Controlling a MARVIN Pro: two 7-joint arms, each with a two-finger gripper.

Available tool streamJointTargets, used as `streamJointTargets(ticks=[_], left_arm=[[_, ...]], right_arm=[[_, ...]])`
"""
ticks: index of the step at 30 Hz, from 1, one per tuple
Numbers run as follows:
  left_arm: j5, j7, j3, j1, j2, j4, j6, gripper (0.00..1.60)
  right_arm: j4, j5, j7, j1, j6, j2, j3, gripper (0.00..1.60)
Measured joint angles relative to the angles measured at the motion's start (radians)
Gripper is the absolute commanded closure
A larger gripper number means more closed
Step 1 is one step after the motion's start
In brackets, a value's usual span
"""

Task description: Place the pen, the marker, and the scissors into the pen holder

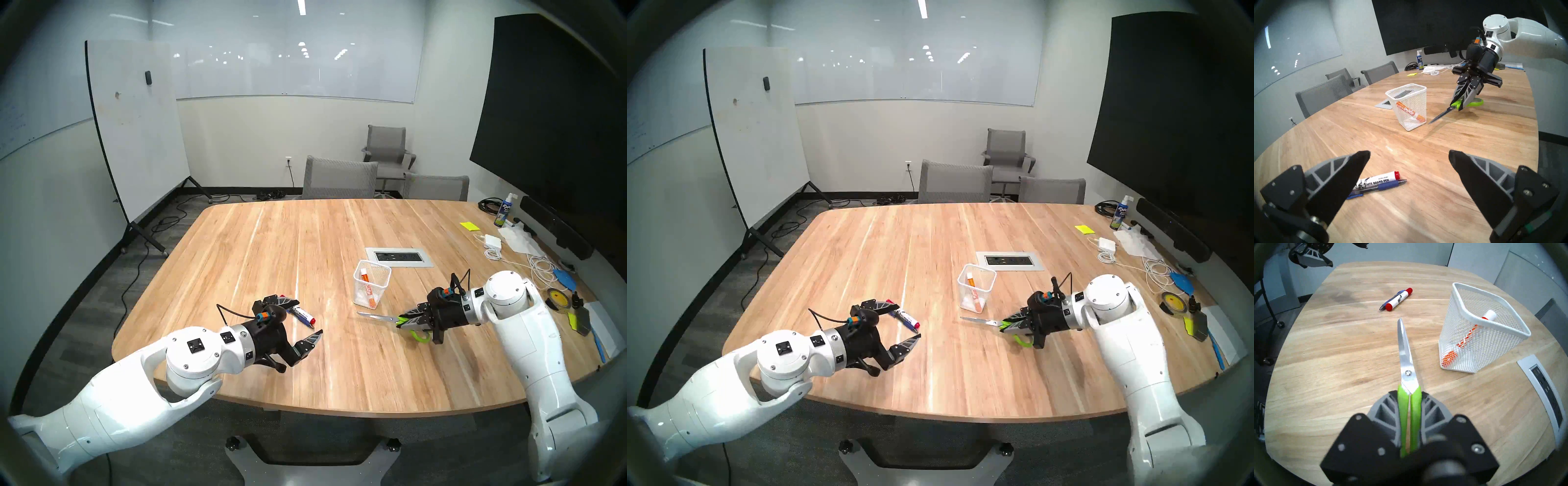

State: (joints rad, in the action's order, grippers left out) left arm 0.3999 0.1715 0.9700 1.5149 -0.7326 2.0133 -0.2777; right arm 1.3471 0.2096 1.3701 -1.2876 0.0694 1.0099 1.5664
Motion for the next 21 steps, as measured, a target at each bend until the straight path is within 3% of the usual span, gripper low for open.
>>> streamJointTargets(ticks=[8,14,21], left_arm=[[-0.040,0.090,-0.001,-0.083,-0.008,0.016,-0.099,0.00],[-0.048,0.145,0.003,-0.147,-0.040,0.022,-0.134,0.00],[-0.060,0.196,-0.037,-0.219,-0.096,0.008,-0.161,0.00]], right_arm=[[-0.002,0.001,-0.001,-0.002,-0.007,-0.002,0.006,1.60],[-0.005,-0.002,0.005,-0.002,-0.011,-0.005,0.015,1.60],[-0.009,-0.006,0.025,-0.002,-0.016,-0.007,0.023,1.60]])
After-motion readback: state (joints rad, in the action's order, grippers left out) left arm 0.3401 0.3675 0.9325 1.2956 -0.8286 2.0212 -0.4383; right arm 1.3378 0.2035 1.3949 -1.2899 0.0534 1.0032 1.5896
